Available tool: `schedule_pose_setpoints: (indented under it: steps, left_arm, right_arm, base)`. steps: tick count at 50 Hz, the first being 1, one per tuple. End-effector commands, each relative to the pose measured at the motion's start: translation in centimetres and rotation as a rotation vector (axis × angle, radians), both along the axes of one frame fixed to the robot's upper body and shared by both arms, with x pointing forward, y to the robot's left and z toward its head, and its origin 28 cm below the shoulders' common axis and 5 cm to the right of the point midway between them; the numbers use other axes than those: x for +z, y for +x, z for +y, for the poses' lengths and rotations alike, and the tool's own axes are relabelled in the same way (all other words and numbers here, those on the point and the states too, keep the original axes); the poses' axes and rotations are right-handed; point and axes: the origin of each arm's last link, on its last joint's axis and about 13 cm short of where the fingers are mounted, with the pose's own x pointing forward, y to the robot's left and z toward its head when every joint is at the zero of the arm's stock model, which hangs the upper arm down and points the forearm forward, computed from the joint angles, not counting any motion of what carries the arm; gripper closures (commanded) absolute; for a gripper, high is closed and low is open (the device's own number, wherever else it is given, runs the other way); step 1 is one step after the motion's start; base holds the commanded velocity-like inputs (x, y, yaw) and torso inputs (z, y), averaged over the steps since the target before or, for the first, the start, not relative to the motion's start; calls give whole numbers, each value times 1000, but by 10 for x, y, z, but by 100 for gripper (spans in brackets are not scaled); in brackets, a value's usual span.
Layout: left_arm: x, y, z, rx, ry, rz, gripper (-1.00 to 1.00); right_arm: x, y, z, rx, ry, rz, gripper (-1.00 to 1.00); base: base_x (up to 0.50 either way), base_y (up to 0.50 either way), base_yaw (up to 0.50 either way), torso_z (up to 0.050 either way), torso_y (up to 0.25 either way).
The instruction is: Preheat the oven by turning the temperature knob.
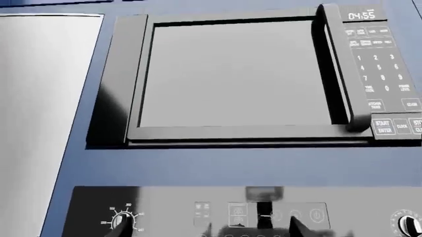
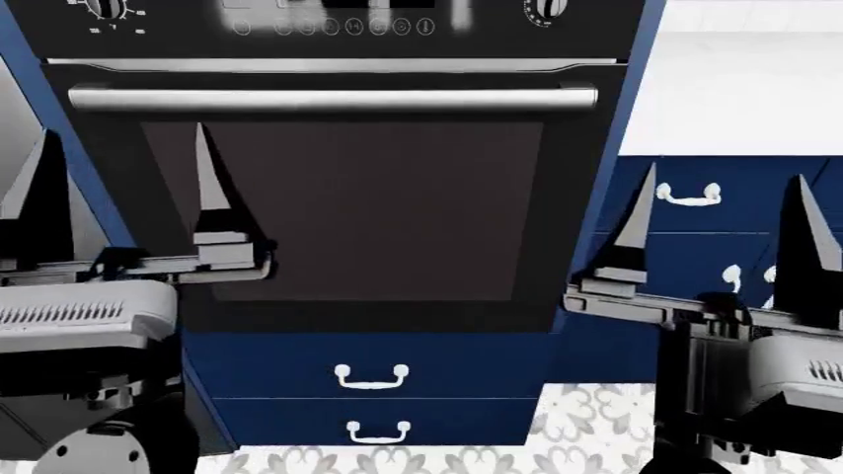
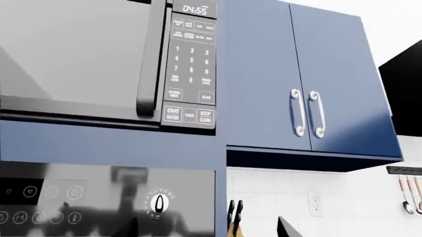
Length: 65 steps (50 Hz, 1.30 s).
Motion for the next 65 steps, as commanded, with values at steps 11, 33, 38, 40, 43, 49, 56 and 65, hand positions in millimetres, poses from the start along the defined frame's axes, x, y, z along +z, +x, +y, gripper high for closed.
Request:
schedule_pose_setpoints:
  steps: [11, 33, 38, 40, 43, 49, 56, 65]
  left_arm:
    - [33, -6, 5, 19, 9, -165, -100]
    - [34, -7, 5, 24, 19, -181, -100]
    - [34, -8, 5, 23, 17, -183, -100]
    - [34, -8, 5, 24, 18, -182, -100]
    - [34, -8, 5, 24, 18, -181, -100]
    - [34, -8, 4, 22, 16, -178, -100]
    - [34, -8, 4, 19, 13, -173, -100]
    - [35, -9, 4, 18, 9, -174, -100]
  right_arm:
    - [29, -9, -1, 0, -8, -129, -100]
    - [29, -11, -2, 2, -17, -141, -100]
    - [29, -11, -2, 6, -14, -133, -100]
    - [27, -10, -2, 6, -13, -131, -100]
    - [28, -10, -2, 3, -13, -133, -100]
    - [27, -10, -2, 1, -14, -132, -100]
    - [26, -10, -2, 8, -5, -123, -100]
    - [26, -10, -1, 15, 0, -113, -100]
  base:
    - [0, 32, 0, 0, 0]
    - [0, 474, 0, 0, 0]
    - [0, 500, 0, 0, 0]
    - [0, 322, 0, 0, 0]
    - [0, 249, 0, 0, 0]
    - [0, 234, 0, 0, 0]
    - [0, 94, 0, 0, 0]
    - [0, 0, 0, 0, 0]
